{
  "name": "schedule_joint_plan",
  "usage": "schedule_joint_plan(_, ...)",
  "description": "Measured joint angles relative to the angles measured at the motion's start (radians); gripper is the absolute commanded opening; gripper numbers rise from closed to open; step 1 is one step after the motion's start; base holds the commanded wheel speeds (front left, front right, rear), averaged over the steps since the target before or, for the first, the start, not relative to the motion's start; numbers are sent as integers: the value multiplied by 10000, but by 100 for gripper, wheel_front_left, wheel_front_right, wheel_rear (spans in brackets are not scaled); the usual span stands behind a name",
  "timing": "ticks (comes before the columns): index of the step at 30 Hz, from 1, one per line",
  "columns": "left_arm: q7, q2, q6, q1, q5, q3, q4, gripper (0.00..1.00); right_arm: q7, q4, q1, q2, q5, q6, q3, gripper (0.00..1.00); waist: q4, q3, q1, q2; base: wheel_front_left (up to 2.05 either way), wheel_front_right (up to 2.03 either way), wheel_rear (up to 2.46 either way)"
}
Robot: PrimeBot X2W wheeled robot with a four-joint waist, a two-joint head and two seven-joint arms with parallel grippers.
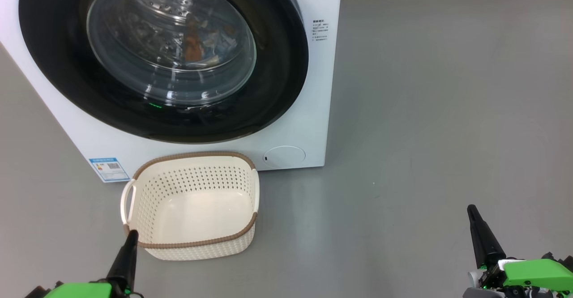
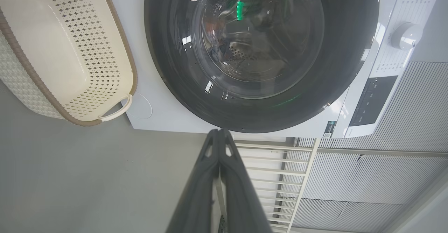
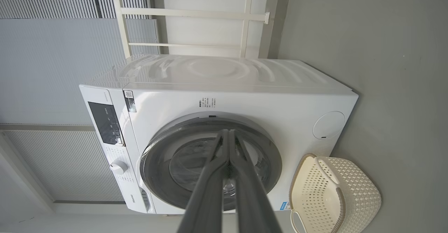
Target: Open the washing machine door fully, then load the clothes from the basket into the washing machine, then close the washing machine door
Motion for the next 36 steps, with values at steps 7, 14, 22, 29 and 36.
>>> schedule_joint_plan(7, 12, 6, 0, -135, -153, 4, 31, 0, 6, 0, -7, 0, 247, 0, -25, 0, -3, 1, 0, 0, 0, 0, 0)
schedule_joint_plan(14, 12, 17, 0, -135, -153, 4, 31, 0, 6, 0, -7, 0, 247, 0, -25, 0, -3, 1, 0, -1, 0, 0, 0)
schedule_joint_plan(22, 12, 33, 0, -135, -153, 6, 31, 0, 8, 0, -7, 0, 247, 0, -25, 0, -3, 1, 0, -1, 0, 0, 0)
schedule_joint_plan(29, 12, 35, 0, -135, -153, 6, 31, 0, 8, 0, -7, 0, 247, 0, -25, 0, -3, 1, 0, 0, 0, 0, 0)
schedule_joint_plan(36, 12, 35, 0, -135, -153, 6, 31, 0, 8, 0, -7, 0, 247, 0, -25, 0, -3, 1, 0, 0, 0, 0, 0)
